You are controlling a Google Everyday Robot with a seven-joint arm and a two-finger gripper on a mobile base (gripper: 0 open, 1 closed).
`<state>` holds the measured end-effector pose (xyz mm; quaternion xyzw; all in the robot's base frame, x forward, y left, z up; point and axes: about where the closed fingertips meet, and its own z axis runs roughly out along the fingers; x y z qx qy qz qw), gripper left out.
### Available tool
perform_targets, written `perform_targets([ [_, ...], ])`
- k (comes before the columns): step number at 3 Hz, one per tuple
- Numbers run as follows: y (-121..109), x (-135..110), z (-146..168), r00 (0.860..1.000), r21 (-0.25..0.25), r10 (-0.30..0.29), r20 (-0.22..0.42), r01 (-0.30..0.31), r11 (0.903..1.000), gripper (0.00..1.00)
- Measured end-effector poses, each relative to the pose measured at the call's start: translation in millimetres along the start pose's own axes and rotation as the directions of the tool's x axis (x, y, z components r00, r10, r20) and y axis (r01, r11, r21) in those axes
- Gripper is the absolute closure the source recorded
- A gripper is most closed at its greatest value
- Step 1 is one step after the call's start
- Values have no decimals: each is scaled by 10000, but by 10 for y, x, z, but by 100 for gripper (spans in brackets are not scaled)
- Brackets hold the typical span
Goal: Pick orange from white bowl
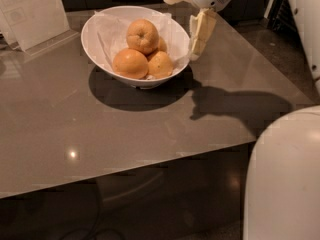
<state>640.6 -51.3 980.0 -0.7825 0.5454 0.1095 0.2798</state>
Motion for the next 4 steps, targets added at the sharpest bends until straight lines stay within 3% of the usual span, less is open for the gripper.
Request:
perform_targets([
  [1,-109,-84,196,9995,-268,-261,167,265,9993,0],
  [3,-299,-111,361,9974,89,-436,577,432,9990,0],
  [4,-423,-186,633,9921,-293,-752,1007,785,9965,0],
])
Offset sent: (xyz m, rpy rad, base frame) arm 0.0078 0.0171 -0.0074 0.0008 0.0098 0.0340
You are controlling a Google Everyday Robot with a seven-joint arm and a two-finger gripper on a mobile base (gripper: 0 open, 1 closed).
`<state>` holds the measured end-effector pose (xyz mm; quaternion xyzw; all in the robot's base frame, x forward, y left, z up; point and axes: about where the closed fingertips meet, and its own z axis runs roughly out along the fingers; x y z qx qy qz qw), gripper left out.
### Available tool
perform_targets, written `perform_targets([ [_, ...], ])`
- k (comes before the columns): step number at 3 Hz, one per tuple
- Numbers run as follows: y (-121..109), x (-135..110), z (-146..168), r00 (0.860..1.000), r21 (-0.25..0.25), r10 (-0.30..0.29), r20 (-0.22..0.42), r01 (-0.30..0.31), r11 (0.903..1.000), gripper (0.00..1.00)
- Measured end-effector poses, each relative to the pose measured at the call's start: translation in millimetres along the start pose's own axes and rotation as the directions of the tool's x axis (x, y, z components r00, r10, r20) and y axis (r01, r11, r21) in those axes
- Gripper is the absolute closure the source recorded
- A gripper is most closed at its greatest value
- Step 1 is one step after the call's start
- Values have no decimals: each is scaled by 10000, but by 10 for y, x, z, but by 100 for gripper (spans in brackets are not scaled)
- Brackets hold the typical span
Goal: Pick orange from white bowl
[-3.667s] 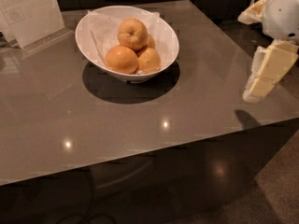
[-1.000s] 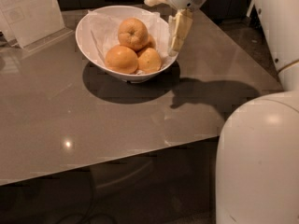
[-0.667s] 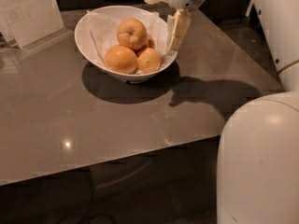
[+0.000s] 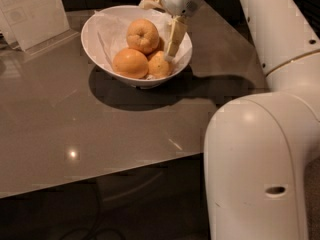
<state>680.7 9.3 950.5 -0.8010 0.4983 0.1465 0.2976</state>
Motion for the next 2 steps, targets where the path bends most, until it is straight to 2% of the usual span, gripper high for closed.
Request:
perform_targets([
  [1,-124,-42,239,9988,-260,-222,436,234,9994,0],
  [2,-203,-63,362,9974,-311,-304,654,324,9990,0],
])
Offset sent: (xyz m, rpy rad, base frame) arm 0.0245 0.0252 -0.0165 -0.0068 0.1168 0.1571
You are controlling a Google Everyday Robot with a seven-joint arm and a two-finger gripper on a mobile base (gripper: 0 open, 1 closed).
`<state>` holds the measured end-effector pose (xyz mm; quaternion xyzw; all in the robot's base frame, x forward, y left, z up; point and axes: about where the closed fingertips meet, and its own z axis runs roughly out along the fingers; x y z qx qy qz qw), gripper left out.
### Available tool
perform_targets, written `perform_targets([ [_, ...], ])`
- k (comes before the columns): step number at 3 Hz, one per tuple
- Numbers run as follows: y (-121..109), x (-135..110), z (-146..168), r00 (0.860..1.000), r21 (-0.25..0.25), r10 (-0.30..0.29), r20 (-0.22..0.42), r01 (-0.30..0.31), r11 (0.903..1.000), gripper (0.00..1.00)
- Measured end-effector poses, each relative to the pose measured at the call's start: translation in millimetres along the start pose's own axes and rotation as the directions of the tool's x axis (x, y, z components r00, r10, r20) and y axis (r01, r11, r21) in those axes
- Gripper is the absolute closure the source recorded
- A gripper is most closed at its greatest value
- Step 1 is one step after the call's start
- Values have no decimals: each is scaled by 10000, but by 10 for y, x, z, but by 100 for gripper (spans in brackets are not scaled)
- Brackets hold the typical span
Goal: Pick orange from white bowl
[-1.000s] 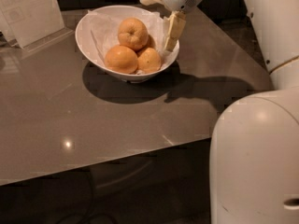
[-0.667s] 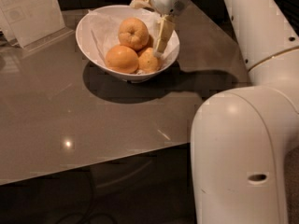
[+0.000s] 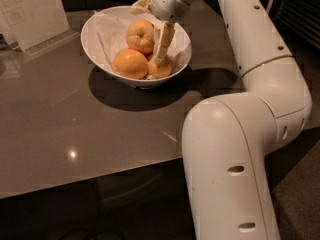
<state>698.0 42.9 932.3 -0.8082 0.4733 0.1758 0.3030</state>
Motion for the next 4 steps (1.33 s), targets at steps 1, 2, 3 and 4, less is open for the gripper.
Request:
perform_targets([
  [1,-110,-10,34,10000,361,0,50,-2,9993,19],
  [2,-189,-18,77,9999,587,-4,100,-2,9983,42],
  [3,-189,-18,77,9999,587,-4,100,-2,9983,65],
  [4,-190,-18,77,9999,587,-4,100,-2,9983,89],
])
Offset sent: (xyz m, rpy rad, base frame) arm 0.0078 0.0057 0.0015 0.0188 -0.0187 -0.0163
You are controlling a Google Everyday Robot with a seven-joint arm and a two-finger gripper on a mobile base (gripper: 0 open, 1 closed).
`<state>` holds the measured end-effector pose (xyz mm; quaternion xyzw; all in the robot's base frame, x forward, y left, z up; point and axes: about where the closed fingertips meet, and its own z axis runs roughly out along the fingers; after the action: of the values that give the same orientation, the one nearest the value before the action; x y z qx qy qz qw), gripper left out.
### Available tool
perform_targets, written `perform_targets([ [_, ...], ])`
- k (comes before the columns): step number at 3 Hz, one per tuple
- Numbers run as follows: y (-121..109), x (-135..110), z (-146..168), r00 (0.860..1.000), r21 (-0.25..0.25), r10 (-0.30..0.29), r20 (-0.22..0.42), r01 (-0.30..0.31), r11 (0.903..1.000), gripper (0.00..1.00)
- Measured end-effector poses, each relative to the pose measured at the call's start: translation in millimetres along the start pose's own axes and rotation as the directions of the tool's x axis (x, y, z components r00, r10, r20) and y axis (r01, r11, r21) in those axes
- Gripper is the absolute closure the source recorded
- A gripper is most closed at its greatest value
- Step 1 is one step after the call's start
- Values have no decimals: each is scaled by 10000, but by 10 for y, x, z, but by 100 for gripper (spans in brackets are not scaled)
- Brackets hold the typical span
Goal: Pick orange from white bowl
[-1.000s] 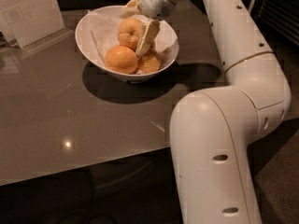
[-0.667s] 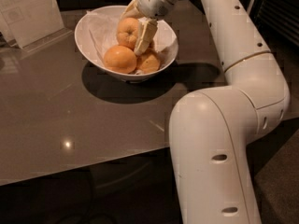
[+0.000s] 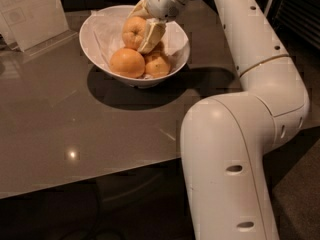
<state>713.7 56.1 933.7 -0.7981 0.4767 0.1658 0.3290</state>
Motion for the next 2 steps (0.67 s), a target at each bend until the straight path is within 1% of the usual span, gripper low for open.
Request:
perform_targets([
  [1,0,0,0,10000,0,0,0,0,10000,100],
  [2,-38,-54,33,9998,94,-48,192,46,9999,100],
])
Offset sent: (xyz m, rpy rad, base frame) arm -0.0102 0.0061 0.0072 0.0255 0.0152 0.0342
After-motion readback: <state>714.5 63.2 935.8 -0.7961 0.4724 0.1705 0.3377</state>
